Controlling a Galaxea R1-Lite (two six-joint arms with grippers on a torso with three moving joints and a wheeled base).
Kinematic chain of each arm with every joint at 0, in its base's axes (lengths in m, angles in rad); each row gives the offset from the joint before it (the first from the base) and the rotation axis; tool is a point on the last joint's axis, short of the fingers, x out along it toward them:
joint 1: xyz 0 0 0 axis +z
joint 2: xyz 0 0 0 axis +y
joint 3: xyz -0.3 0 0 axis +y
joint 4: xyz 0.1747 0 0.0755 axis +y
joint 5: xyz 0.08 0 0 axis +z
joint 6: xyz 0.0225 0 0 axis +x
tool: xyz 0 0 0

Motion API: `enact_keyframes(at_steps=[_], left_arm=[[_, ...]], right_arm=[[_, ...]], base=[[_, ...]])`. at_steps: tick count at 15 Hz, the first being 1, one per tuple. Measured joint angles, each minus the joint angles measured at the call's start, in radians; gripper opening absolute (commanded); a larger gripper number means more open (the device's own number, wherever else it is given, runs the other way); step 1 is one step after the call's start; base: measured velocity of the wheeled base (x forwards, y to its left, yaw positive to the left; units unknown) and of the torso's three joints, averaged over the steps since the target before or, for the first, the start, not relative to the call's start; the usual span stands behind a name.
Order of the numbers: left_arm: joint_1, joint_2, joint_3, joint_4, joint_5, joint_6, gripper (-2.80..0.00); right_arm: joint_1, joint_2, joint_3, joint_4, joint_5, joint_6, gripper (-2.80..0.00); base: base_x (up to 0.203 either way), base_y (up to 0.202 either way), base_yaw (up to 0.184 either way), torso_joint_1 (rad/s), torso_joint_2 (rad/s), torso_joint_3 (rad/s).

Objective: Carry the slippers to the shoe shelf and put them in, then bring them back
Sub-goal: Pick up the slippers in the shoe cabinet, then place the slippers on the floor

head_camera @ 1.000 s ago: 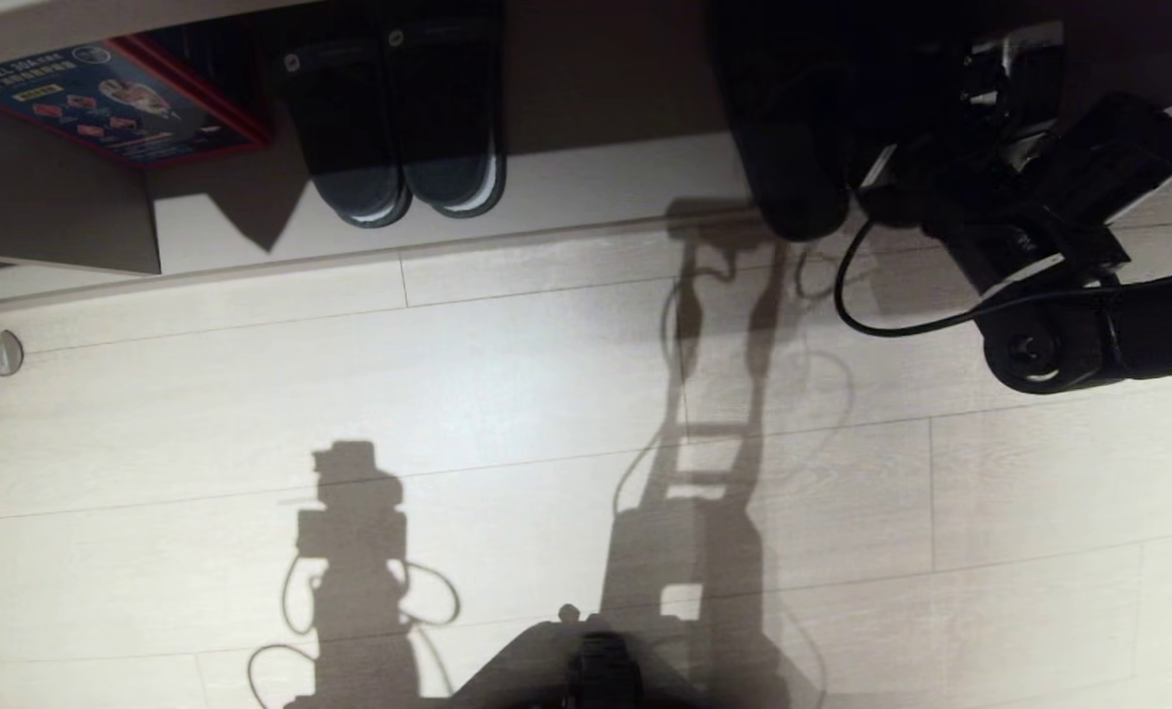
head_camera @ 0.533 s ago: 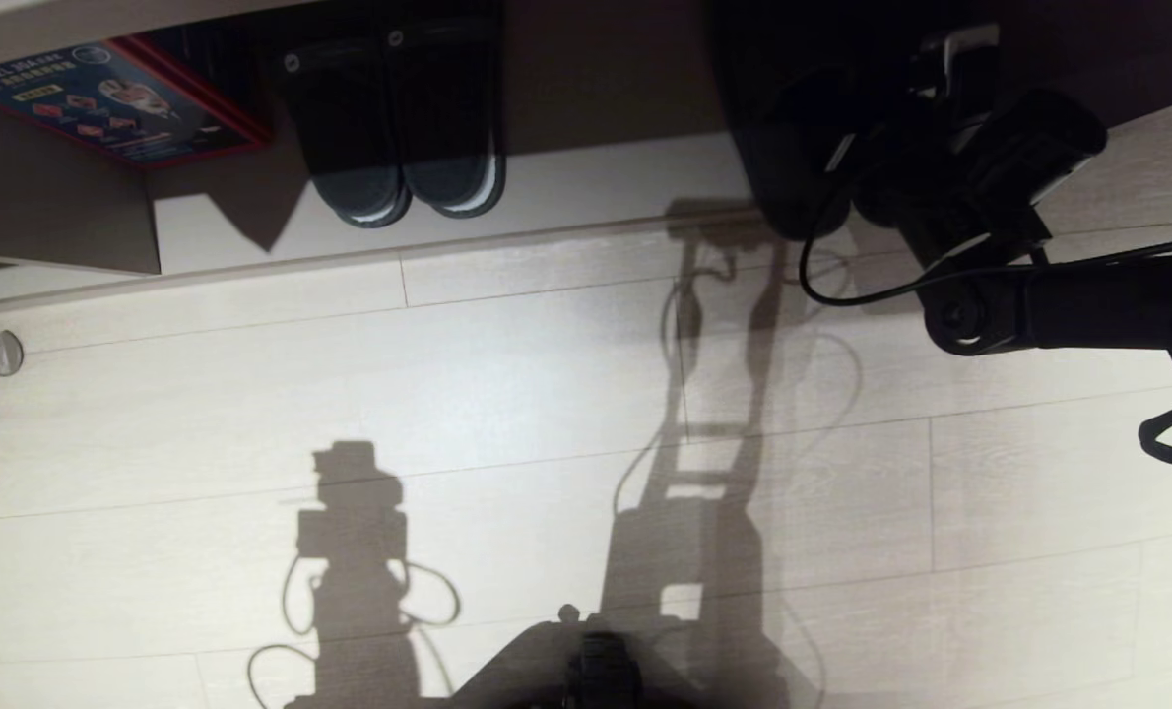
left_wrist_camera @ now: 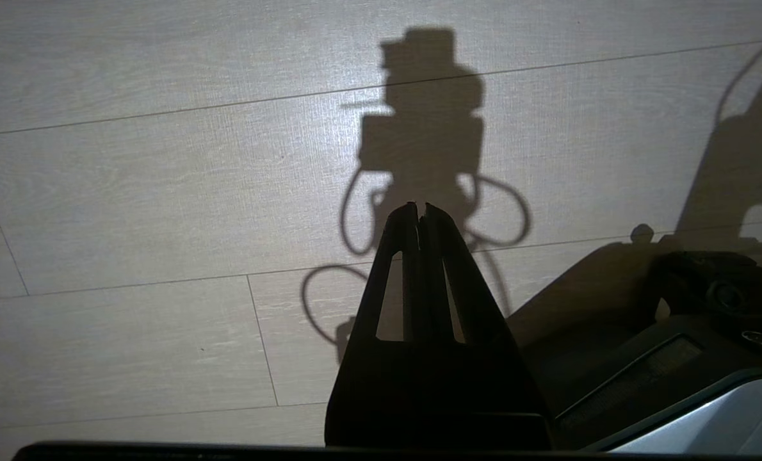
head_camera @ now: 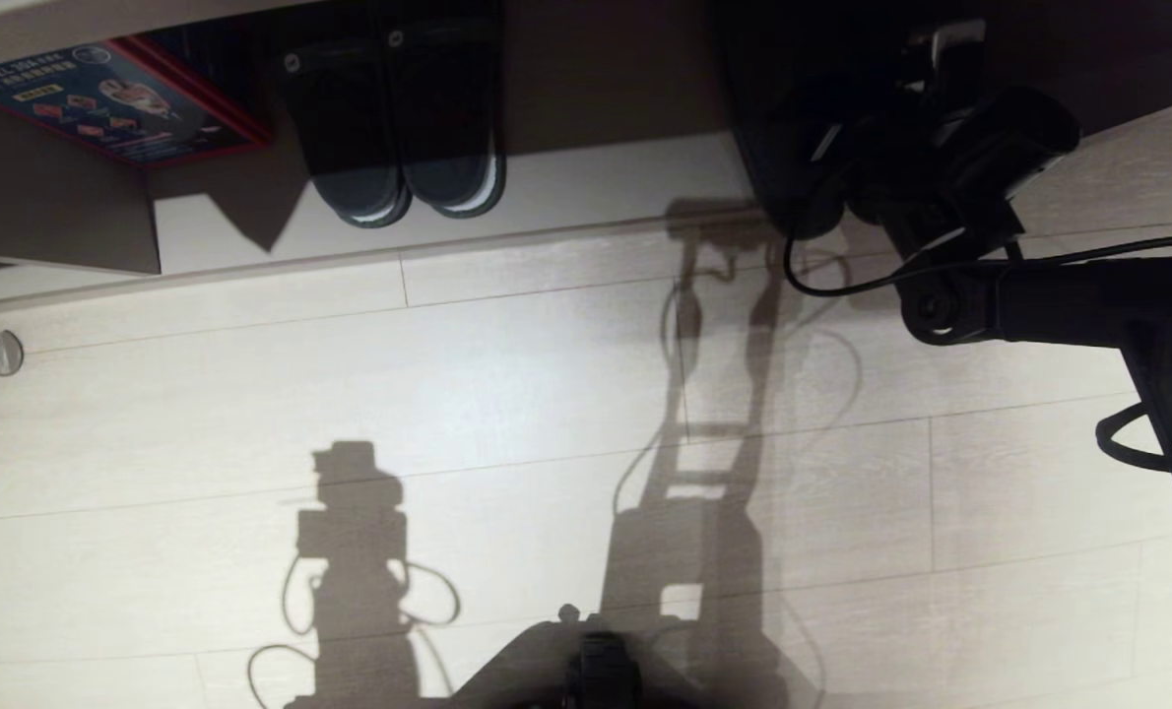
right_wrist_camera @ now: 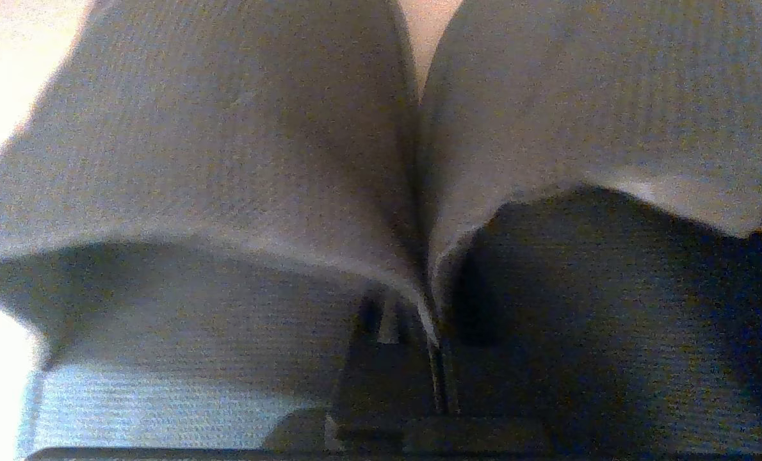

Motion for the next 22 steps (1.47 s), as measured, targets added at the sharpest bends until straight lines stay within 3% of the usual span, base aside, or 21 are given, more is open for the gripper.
enact_keyframes(at_steps=[5, 10, 16, 18, 22], left_arm=[[0.0, 0.0, 0.0, 0.0, 0.0, 0.0, -2.8], [0.0, 0.0, 0.0, 0.0, 0.0, 0.0, -2.8], [0.0, 0.0, 0.0, 0.0, 0.0, 0.0, -2.8], [0.0, 0.0, 0.0, 0.0, 0.0, 0.0, -2.8], [0.0, 0.0, 0.0, 0.0, 0.0, 0.003, -2.8]], right_arm=[[0.007, -0.106, 0.174, 0.009, 0.01, -0.001, -2.8], [0.009, -0.347, 0.524, 0.046, 0.037, -0.005, -2.8], [0.009, -0.741, 1.099, 0.141, 0.059, -0.042, -2.8], [0.009, -0.887, 1.233, 0.2, 0.061, -0.051, -2.8], [0.007, -1.234, 1.368, 0.411, 0.062, -0.06, -2.8]], base=[[0.0, 0.0, 0.0, 0.0, 0.0, 0.0], [0.0, 0.0, 0.0, 0.0, 0.0, 0.0], [0.0, 0.0, 0.0, 0.0, 0.0, 0.0], [0.0, 0.0, 0.0, 0.0, 0.0, 0.0], [0.0, 0.0, 0.0, 0.0, 0.0, 0.0]])
